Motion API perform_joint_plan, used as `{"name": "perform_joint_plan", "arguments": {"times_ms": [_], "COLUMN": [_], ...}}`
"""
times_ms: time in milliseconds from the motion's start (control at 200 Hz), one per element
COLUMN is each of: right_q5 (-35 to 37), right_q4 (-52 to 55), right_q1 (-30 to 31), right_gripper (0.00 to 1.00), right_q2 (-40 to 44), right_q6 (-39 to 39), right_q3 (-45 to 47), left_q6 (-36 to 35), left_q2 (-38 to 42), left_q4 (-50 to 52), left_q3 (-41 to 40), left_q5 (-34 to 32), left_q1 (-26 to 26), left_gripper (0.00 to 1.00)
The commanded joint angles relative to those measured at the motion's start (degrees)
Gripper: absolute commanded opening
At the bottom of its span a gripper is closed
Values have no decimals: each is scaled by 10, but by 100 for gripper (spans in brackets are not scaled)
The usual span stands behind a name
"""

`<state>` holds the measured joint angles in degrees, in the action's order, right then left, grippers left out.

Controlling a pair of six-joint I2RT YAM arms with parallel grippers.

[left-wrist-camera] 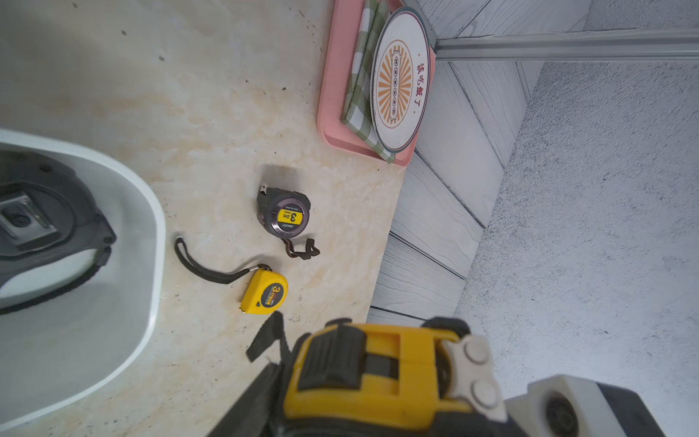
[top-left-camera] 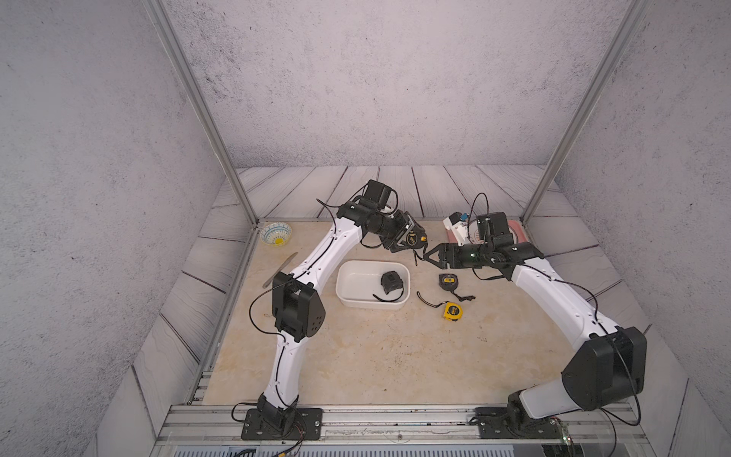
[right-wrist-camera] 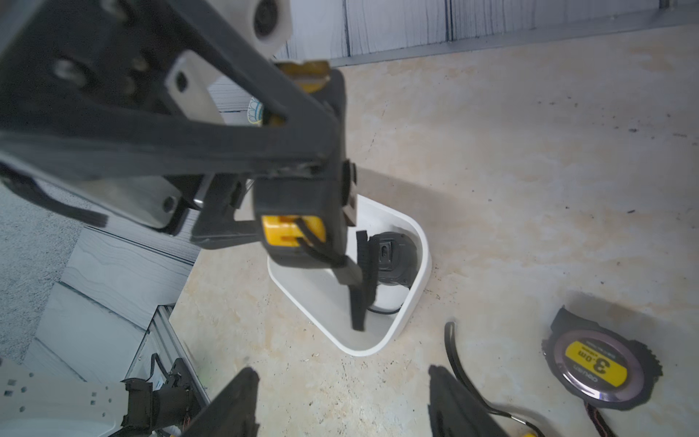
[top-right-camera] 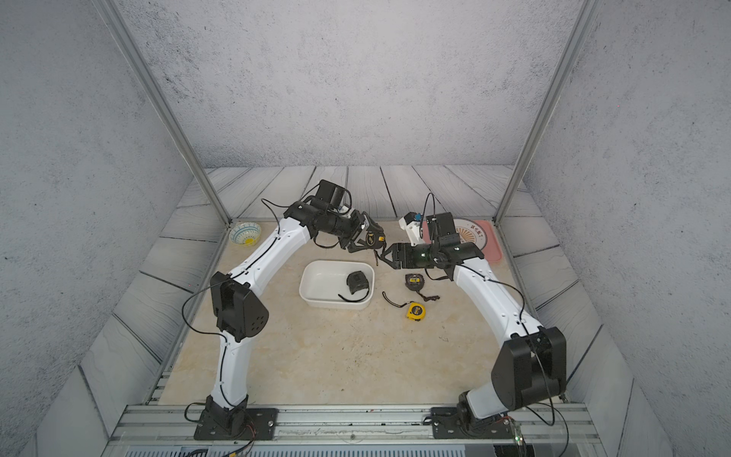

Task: Take the tape measure out of the storage box
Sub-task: Place the tape measure at the center of the board.

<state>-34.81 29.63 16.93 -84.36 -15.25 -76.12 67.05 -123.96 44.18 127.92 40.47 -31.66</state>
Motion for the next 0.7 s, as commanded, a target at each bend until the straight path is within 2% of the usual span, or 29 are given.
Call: {"name": "perform_joint_plan", "arguments": {"times_ms": [0, 691], "right_q5": [11, 36], "right_q4": [-14, -63], "right_q1": [10, 18], "right_gripper": [73, 73], "right_q2": [22, -20], "right_q6": [17, 18], "right_q3": [-17, -53], "left_q6": [45, 87], "left_q2": [11, 36], "left_q4": [-53, -107], "left_q3": [-7, -55], "left_q5": [30, 61], "left_q1": [-4, -20], "left_gripper": [0, 0]}}
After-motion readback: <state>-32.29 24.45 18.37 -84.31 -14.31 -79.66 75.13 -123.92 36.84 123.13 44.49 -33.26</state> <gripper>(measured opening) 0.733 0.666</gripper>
